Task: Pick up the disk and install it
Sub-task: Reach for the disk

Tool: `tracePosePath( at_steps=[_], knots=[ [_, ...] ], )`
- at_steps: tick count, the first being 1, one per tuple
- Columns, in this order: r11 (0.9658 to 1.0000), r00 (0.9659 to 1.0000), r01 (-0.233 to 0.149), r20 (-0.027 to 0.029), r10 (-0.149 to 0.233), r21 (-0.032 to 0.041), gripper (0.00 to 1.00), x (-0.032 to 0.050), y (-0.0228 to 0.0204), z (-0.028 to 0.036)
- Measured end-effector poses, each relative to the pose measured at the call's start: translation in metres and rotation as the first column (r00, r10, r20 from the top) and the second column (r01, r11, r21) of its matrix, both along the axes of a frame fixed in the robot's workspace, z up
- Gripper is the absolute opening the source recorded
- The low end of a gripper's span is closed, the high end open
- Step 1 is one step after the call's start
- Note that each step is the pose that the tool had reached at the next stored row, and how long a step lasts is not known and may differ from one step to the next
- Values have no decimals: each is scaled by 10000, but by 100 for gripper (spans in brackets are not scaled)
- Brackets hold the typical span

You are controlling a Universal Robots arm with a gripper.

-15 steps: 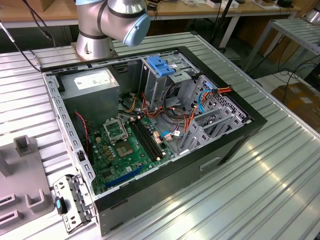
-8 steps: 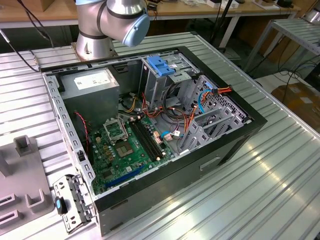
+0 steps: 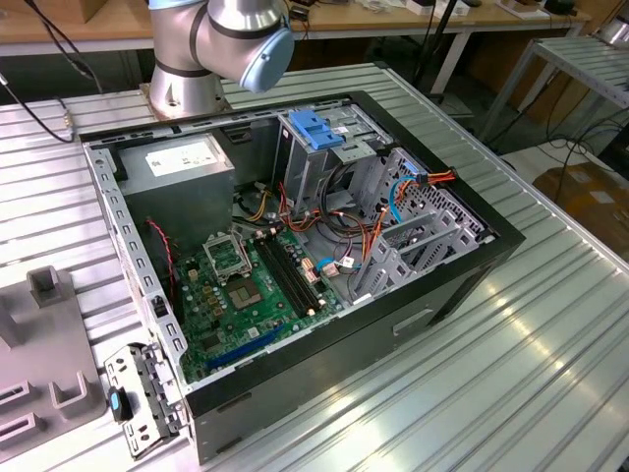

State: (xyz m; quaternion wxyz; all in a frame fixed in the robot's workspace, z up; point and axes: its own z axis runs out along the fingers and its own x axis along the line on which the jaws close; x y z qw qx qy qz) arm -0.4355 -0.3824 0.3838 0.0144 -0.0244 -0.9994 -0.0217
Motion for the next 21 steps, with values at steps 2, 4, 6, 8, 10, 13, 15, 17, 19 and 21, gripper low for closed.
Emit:
tracePosePath(
  at_steps=[2, 4, 6, 8, 10, 13, 15, 17, 19, 21],
  knots=[
    [10000, 10000, 0, 0, 0, 0, 11, -23, 0, -1],
    [10000, 10000, 0, -2, 0, 0, 11, -51, 0, -1],
    [10000, 10000, 0, -1, 0, 1, 11, -75, 0, -2],
    [10000, 10000, 1, -3, -1, 0, 11, -104, 0, -2],
    [10000, 10000, 1, -3, -1, 0, 11, -134, 1, -3],
    [10000, 10000, 1, -4, -1, 0, 11, -184, 1, -4],
    [10000, 10000, 0, -3, 0, 0, 11, -195, 0, -5],
    [10000, 10000, 1, -3, -1, 0, 11, -197, 1, -5],
    [10000, 10000, 1, -3, -1, 0, 11, -199, 0, -5],
    [10000, 10000, 1, -3, -1, 0, 11, -200, 0, -5]
  ],
)
